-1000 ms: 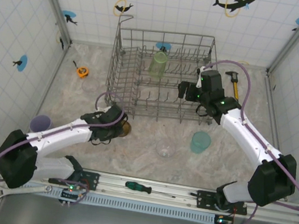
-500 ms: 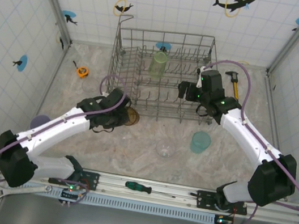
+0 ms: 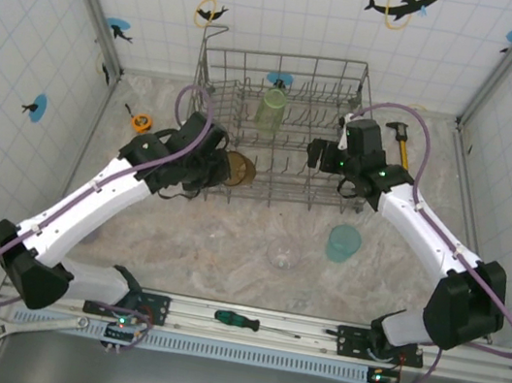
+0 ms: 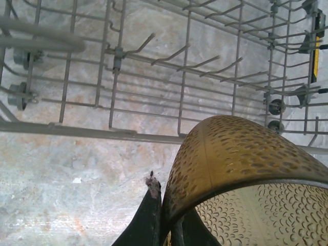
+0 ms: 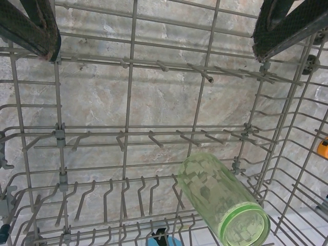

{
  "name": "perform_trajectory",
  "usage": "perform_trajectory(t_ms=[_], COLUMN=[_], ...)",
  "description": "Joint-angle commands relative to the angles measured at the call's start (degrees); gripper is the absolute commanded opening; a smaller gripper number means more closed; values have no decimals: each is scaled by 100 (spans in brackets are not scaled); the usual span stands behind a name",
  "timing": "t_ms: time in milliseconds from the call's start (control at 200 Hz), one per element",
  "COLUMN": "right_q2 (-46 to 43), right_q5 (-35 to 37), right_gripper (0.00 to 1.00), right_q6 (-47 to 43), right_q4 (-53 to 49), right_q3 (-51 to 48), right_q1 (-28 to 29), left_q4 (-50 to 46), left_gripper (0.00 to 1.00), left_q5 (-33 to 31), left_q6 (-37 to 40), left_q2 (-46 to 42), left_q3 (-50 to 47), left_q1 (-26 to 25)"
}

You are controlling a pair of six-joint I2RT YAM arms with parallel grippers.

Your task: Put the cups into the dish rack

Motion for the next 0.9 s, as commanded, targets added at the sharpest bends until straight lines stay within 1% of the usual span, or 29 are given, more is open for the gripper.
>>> perform_trajectory(t_ms=[0,80,220,285,345,505,575,721,846,886,896], right_q2=[127,143,187,270,364,478,464,483,497,515,520], right_q5=[-73,-90,-184,-170,-174,-277,-468,-1325,-2125,-2328,-2378], right_gripper=[100,100,100,100,100,100,100,100,100,100,100], right_q6=[-14,-8,38,36,27,-10,-36,242,578,675,697], right_q4=[39,49,103,-8,-112,-173,-44,376,1089,1314,1368], right_q3=[226,202,185,317,479,756,766,665,337,229,205], right_q1=[-10,-18,-54,-87,-123,-224,-311,-657,-926,-1017,-1035], left_q4=[-355,-305,-200,-125,-7,381,576,1114,1571,1705,1738], left_gripper=[0,0,0,0,0,0,0,0,0,0,0], left_q5=[189,204,12,-44,50,616,906,1547,2223,2429,2490], left_q6=[312,421,660,793,903,1230,1354,1562,1563,1550,1541], left_q2=[240,341,653,846,1037,1577,1826,2248,2638,2759,2790], left_q3=[382,554,1060,1288,1442,1761,1820,1803,1807,1808,1807], left_q1=[-5,-5,36,140,305,754,956,1276,1547,1557,1702])
